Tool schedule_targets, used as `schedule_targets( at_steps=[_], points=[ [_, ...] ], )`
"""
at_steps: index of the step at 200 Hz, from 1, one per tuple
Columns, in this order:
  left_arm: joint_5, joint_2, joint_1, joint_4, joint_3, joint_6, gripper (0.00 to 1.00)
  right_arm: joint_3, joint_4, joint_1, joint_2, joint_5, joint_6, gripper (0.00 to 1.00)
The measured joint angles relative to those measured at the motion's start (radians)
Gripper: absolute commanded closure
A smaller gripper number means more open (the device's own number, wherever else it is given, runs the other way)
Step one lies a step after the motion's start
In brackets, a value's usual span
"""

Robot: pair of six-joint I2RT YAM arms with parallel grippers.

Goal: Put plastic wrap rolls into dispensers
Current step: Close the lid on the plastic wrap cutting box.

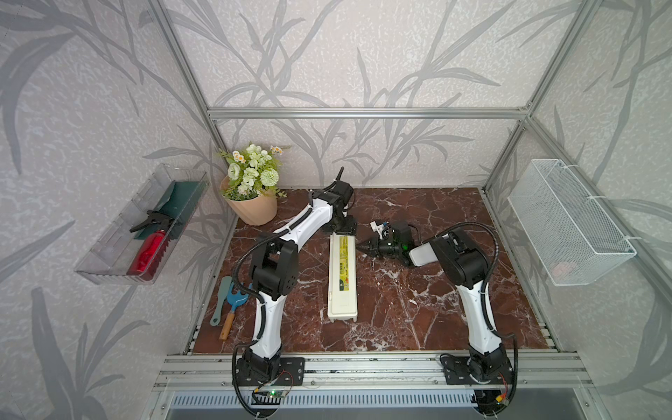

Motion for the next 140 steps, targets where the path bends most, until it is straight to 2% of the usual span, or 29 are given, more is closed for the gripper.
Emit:
schedule_targets(
  at_steps=[18, 38, 67, 100, 140],
  points=[
    [-0.017, 0.005, -0.006, 0.001, 0.001, 0.000, 0.19, 0.000, 0.001, 0.000, 0.001, 0.000, 0.000, 0.97],
    [-0.039, 0.014, -0.013, -0.010, 0.017, -0.011, 0.32, 0.000, 0.001, 0.001, 0.001, 0.000, -0.001, 0.98],
    [-0.080, 0.040, -0.026, -0.043, 0.063, -0.009, 0.40, 0.000, 0.002, 0.002, 0.002, -0.004, 0.000, 1.00],
    [-0.101, 0.055, -0.035, -0.067, 0.090, -0.008, 0.65, -0.001, 0.025, 0.006, 0.011, -0.014, 0.008, 1.00],
    [-0.123, 0.069, -0.047, -0.094, 0.117, -0.008, 0.73, -0.001, 0.066, 0.008, 0.022, -0.015, 0.033, 1.00]
  ],
)
